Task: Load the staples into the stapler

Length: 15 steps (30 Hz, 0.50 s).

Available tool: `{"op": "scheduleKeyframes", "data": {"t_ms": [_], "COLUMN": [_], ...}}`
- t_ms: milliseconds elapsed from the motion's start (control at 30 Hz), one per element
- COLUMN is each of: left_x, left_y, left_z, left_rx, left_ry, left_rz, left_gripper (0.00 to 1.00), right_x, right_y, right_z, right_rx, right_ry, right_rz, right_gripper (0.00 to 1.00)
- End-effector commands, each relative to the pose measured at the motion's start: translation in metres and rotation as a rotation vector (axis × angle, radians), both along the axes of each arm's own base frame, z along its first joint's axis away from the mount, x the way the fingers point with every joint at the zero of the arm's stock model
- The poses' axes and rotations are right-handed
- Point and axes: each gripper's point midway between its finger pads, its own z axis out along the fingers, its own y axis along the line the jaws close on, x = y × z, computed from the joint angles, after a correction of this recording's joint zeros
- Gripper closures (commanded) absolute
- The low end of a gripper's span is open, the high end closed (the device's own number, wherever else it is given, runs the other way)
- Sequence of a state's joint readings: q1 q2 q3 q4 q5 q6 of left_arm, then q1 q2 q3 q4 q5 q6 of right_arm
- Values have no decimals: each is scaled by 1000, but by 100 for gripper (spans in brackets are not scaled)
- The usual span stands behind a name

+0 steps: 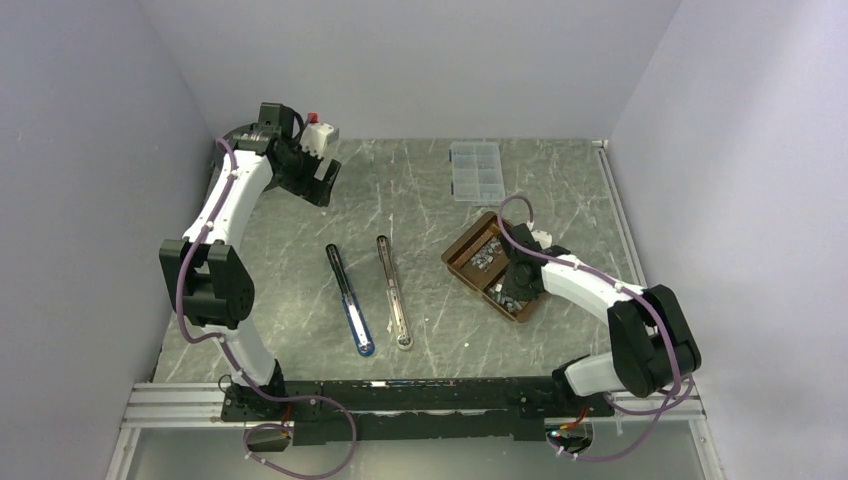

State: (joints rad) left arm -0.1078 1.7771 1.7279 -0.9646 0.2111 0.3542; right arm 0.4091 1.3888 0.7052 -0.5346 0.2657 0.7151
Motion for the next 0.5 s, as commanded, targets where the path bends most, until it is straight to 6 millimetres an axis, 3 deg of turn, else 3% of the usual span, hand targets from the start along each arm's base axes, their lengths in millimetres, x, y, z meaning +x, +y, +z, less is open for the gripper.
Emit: {"op": "scheduleKeyframes", "data": {"t_ms": [0, 233, 467], "left_x": [2, 2, 3], "left_y": [1, 1, 0], "left_z": [26, 27, 29], "left_rx": [-5, -6, -12], "left_ry": [-64, -67, -71], "left_rz": [-5, -6, -6], "left_gripper": [1, 1, 1], "right_x": [0, 4, 10], "right_y": [-2, -6, -5], "right_z": [-5, 5, 33], "right_rx": [3, 0, 10], "right_ry": [-3, -28, -91], "right_rz": [-6, -14, 5], "right_gripper": [83, 96, 100]}}
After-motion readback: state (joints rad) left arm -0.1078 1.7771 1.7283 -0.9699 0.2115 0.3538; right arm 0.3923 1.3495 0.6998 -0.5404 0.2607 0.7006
